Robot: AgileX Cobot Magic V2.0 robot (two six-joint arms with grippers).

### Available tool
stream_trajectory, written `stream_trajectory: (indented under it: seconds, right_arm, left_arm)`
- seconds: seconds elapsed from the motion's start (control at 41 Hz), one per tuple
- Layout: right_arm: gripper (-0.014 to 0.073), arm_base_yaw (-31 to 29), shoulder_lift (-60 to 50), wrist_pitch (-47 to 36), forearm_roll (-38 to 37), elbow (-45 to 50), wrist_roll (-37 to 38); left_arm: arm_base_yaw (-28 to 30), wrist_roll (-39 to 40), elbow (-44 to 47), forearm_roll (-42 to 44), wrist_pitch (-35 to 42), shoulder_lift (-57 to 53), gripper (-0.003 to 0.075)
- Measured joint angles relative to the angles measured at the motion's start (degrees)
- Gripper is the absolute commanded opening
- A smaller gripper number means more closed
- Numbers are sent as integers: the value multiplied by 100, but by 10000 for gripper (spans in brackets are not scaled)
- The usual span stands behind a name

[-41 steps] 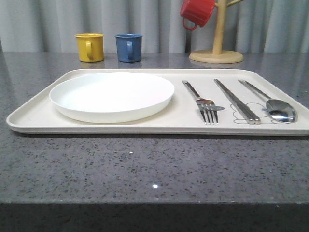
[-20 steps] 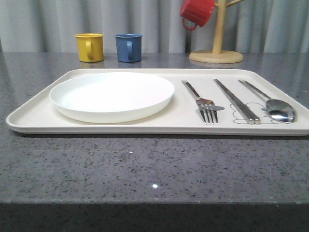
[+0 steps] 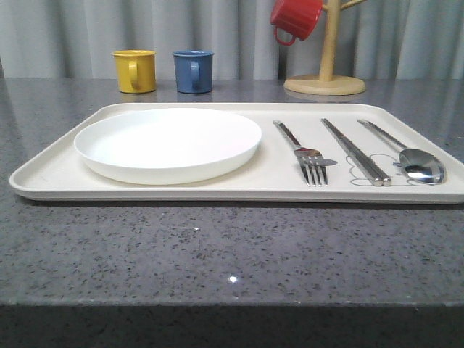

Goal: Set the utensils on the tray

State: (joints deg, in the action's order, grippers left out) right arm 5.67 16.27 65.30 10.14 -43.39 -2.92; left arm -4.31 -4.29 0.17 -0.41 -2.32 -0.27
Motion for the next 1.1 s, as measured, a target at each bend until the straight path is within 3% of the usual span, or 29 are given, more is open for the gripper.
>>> stream_trajectory:
  seconds: [0.098,0.244,0.439,0.659,0.878,1.098]
  right_arm:
    - [-66,-16,-111,-389,-358,196,0]
    - [-66,-261,-605,-1695,-713,1176,0]
    - [-66,-557,-1370,-3700,-780,2898,0]
    - [-66,-582,-1682,-5187,-794,4221,0]
    - [-66,-582,-1682,-6015,-794,4485,0]
    - [-66,-582,-1682,-6160,-796,4485,0]
  left_arm:
    - [0,0,0,0,10,0,-20]
    - [0,0,0,0,10,0,-20]
    - [0,0,0,0,10,0,-20]
    - [0,0,0,0,10,0,-20]
    - [0,0,0,0,10,0,-20]
    - [0,0,0,0,10,0,-20]
